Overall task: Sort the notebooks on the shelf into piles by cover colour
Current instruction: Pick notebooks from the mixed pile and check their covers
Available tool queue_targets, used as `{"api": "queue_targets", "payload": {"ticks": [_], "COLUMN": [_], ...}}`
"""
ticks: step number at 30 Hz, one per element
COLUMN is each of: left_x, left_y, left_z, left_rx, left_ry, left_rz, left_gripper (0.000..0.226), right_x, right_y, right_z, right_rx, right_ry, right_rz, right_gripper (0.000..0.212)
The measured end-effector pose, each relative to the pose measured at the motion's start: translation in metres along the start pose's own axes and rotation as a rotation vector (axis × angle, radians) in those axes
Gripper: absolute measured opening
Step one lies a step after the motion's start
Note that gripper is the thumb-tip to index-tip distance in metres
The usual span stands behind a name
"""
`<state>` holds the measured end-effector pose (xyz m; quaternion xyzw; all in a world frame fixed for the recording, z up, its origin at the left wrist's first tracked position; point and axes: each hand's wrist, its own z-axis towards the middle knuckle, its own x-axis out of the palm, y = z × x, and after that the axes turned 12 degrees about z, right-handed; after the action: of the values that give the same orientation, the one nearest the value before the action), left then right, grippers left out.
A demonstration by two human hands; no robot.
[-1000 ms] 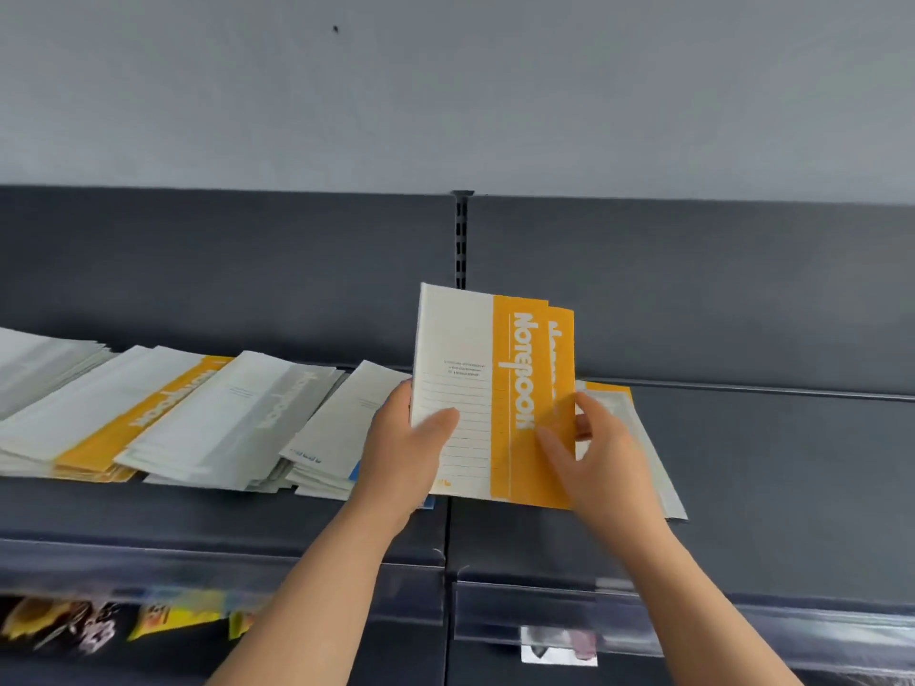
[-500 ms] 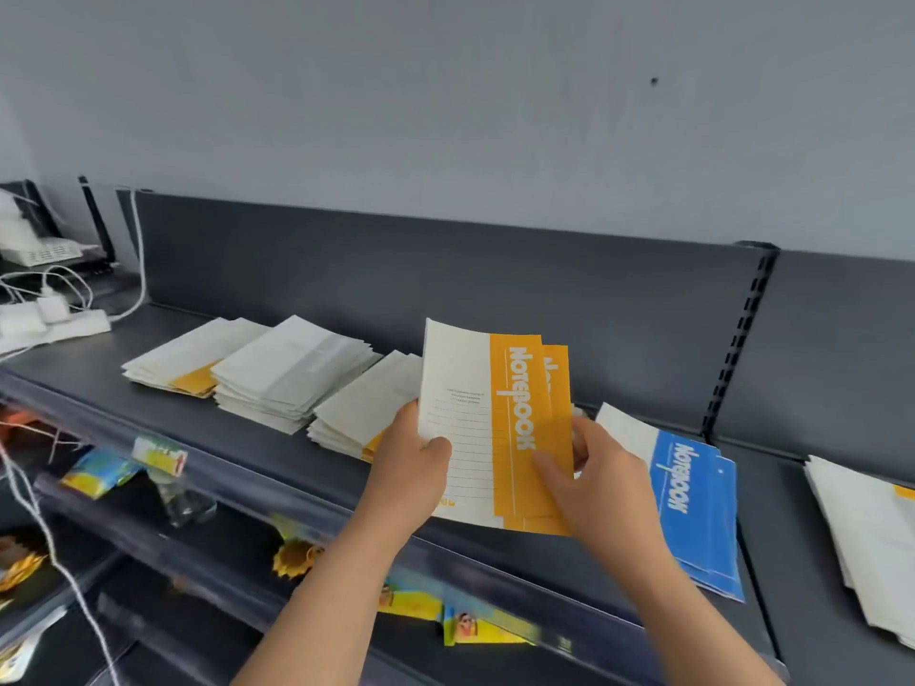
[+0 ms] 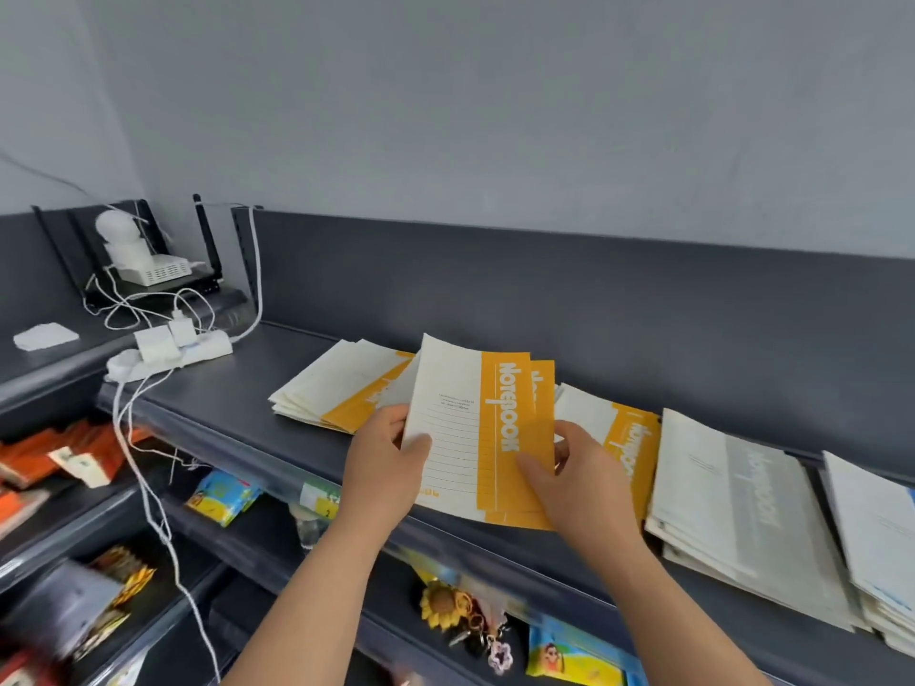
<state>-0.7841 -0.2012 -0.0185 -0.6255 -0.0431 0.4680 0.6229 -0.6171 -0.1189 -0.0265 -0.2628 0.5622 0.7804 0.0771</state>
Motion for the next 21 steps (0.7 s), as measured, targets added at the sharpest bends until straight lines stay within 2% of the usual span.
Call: {"api": "queue_targets", "payload": {"ticks": [13,19,21], "left_x": [-0.049,-0.077,-0.083], "left_y": [0.040,0.071,0.077], "left_z": [0.088,0.138,0.153], "left_rx": [-0.003,-0.007,-0.006], "left_ry": [-0.148,-0.181,-0.170], "left_rz": [0.051,0.060,0.050], "left_gripper": [0.032,0.036,0.034], "right_x": [0.104,0.149,0.160], "right_y": [0.035,0.058,0.065], "right_z": [0.089,0.122,0.133], "right_rx": [-0.074,-0.081,-0.068], "right_ry": [0.113,0.157,0.157], "right_rz": [0.024,-0.048,-0.085], "right_gripper": [0.040,0.042,0.036]}}
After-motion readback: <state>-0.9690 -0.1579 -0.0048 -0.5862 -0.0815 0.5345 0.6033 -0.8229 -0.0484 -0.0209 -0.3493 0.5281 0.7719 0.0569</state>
